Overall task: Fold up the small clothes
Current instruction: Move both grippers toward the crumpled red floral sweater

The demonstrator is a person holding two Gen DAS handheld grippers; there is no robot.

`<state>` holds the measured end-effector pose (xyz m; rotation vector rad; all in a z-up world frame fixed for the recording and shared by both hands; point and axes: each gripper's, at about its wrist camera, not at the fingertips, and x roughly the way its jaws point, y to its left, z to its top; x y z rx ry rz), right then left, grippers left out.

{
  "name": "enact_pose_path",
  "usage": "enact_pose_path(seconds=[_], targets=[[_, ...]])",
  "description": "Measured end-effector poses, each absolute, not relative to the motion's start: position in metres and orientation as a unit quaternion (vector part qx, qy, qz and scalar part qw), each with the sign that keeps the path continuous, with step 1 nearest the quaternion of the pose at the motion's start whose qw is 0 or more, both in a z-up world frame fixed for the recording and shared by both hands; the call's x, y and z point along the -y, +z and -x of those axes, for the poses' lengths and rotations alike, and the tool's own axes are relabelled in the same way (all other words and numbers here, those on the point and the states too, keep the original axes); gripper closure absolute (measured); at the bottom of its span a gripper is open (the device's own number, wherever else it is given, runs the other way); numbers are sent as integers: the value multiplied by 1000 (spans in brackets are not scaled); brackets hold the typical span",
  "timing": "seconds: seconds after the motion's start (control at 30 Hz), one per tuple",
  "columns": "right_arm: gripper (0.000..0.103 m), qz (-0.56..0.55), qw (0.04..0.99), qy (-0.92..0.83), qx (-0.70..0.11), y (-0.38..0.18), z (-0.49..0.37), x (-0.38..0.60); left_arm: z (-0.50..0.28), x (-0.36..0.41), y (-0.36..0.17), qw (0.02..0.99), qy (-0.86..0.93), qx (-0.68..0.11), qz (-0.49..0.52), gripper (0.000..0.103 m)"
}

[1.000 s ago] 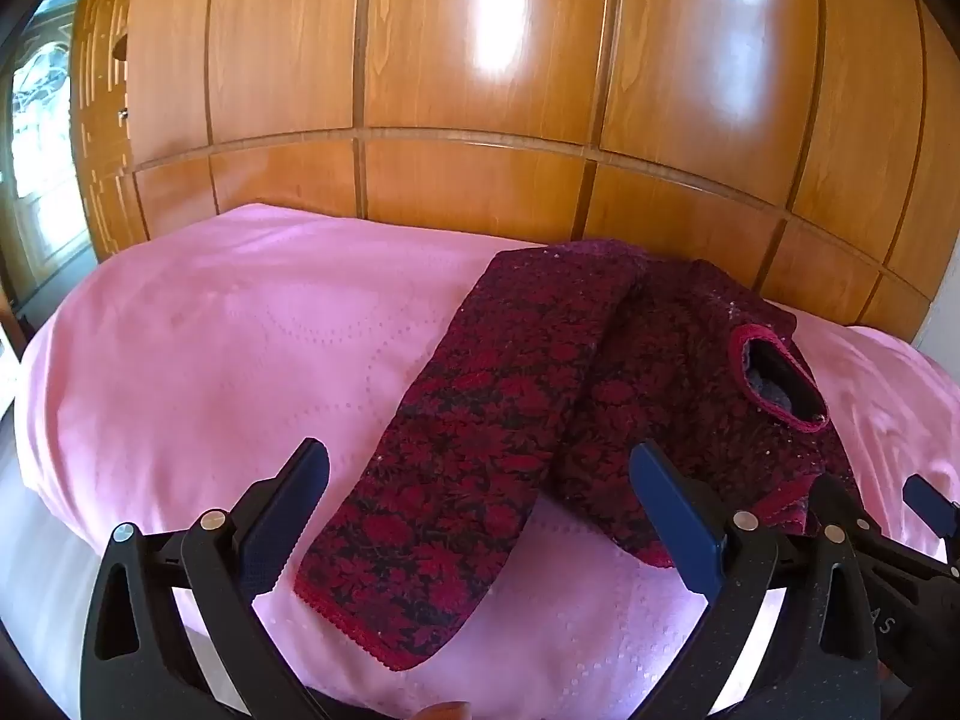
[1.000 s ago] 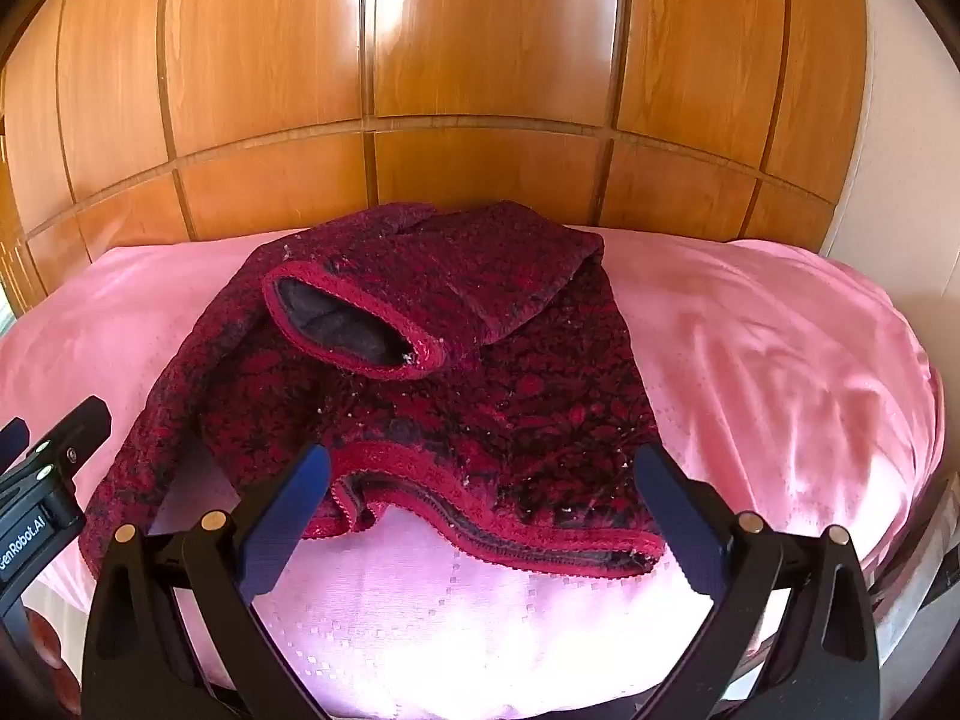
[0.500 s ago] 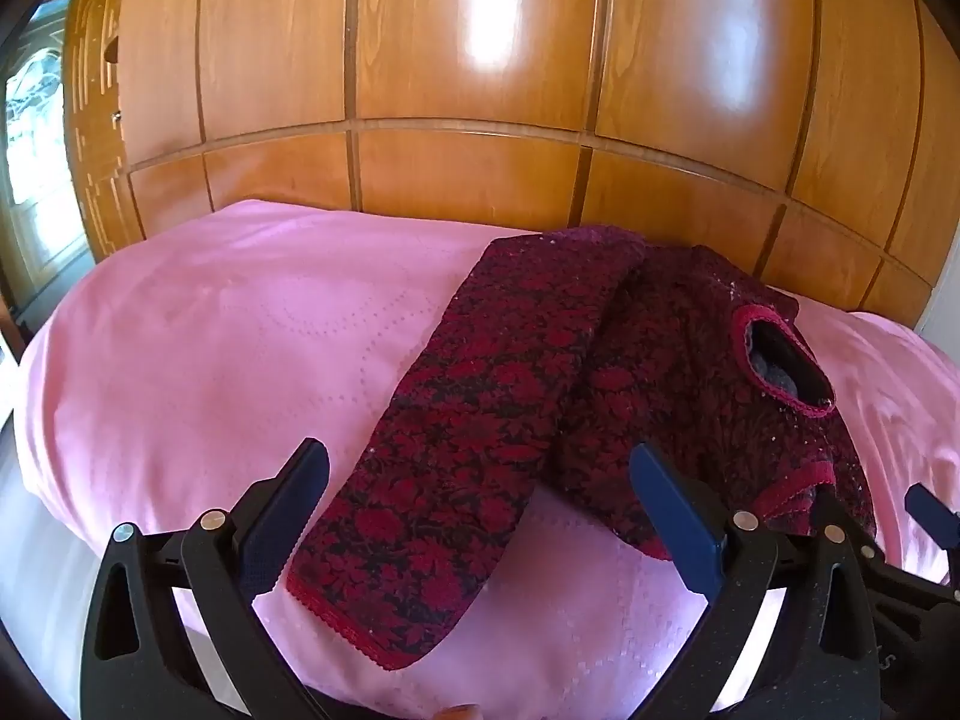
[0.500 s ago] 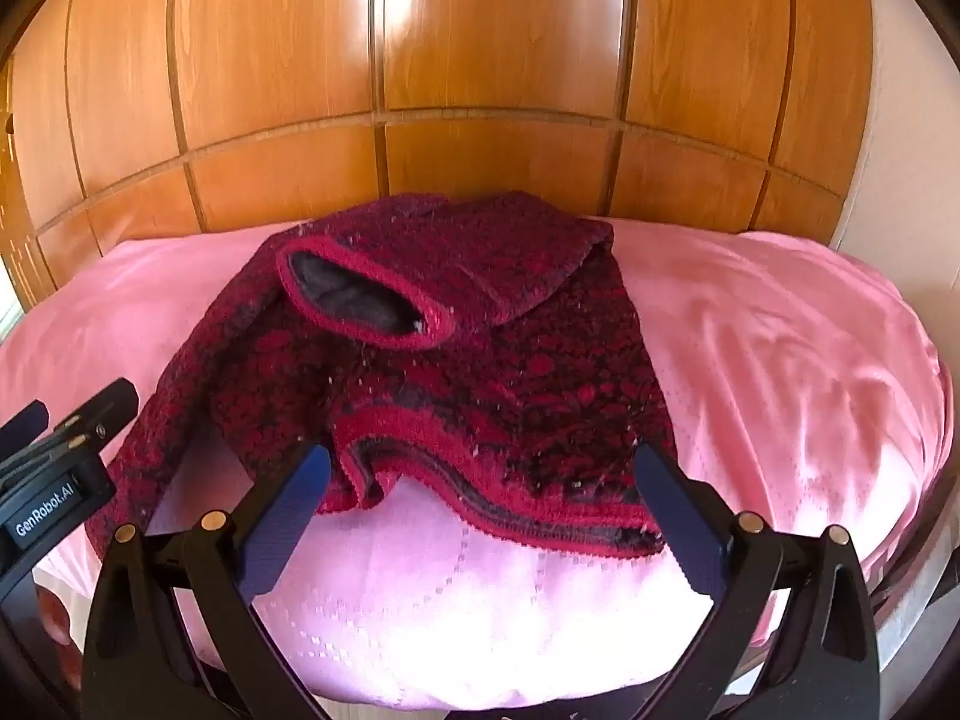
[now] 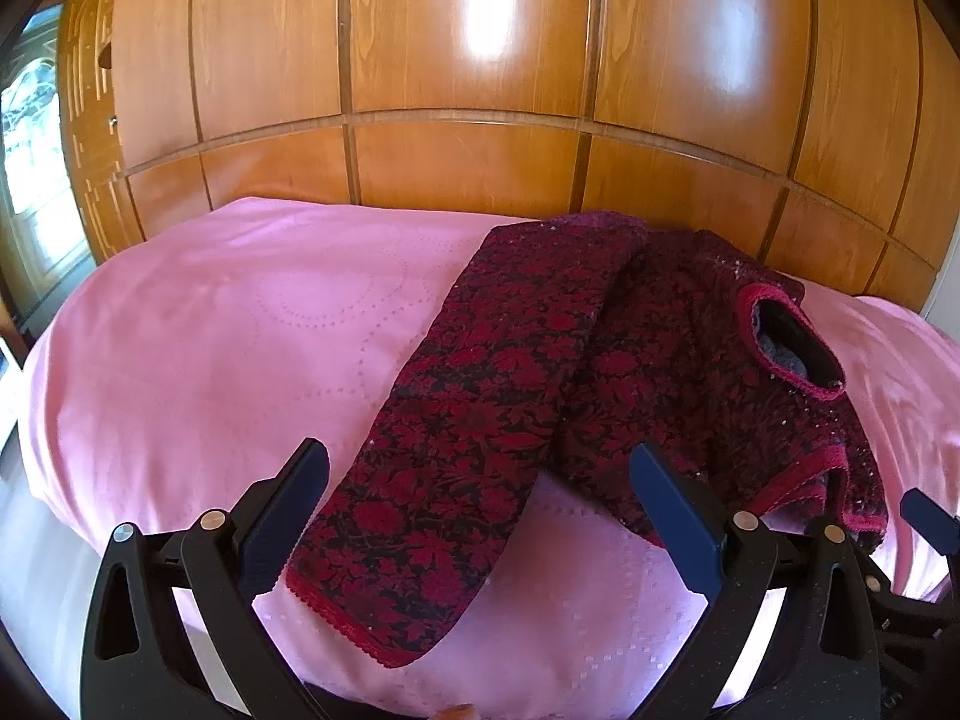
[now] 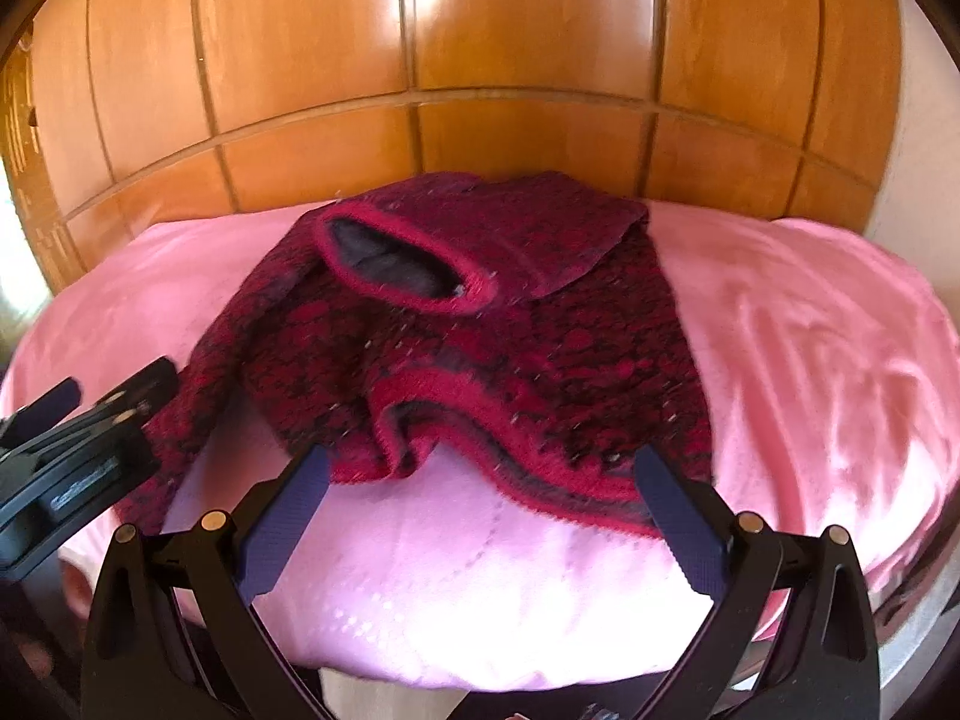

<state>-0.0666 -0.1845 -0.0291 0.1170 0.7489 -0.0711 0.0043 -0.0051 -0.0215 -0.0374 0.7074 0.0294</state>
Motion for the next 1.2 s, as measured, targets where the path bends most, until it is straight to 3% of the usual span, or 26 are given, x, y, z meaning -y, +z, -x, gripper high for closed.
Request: enact_pose_path(seconds=[0.23, 1.2], targets=[[2, -62, 921, 19, -385, -30, 72, 178, -6, 1, -22, 938, 18, -347, 18, 4], [2, -70, 939, 9, -338, -10, 62, 189, -13, -6, -27, 932, 34, -360, 6, 4]])
